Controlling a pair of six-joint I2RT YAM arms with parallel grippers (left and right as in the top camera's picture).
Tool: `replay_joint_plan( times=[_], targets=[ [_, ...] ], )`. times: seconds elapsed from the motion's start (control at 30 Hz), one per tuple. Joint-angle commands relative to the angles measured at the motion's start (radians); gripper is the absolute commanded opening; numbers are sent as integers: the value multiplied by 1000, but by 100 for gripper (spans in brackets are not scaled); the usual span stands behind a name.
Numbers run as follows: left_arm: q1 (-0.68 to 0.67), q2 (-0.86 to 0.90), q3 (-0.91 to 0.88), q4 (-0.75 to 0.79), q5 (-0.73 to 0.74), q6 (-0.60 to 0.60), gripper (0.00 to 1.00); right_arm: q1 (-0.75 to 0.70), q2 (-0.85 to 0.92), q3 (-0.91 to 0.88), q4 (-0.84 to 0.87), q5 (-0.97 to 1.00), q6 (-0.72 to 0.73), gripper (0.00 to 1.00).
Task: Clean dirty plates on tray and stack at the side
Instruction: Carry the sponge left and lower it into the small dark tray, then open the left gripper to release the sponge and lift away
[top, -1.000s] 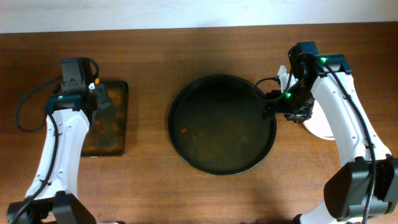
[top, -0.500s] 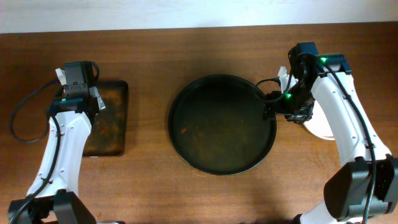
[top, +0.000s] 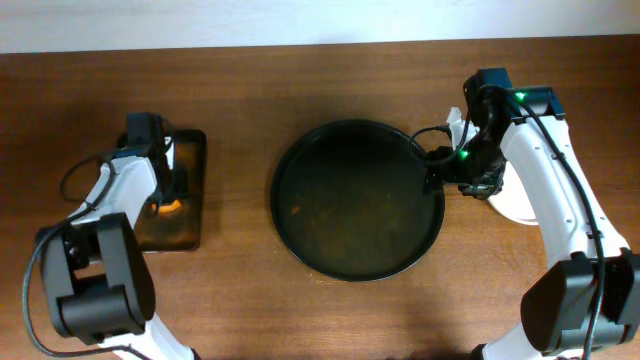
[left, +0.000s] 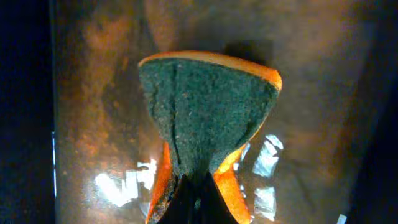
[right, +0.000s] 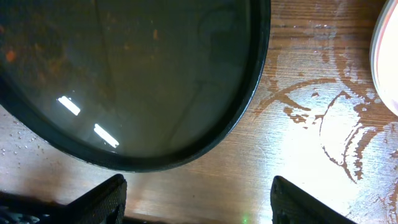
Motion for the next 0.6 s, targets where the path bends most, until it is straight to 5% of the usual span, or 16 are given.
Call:
replay_joint_plan(
  times=[0.0, 0.03, 0.07, 0.2, 0.43, 0.57],
  targets=[
    [37, 18, -1, -2, 11, -11, 46, 5, -27, 8, -2, 13, -5, 75],
    [38, 18, -1, -3, 12, -19, 65, 5, -27, 8, -2, 13, -5, 75],
    [38, 18, -1, -2, 20, -27, 74, 5, -27, 8, -2, 13, -5, 75],
    [35, 2, 8, -16, 45, -81, 95, 5, -27, 8, -8, 13, -5, 75],
    [-29, -253, 22, -49, 64, -82, 99, 5, -27, 8, -5, 13, -5, 76],
    [-77, -298, 21, -172, 265, -83, 99, 5, -27, 8, 65, 12, -5, 99]
  ],
)
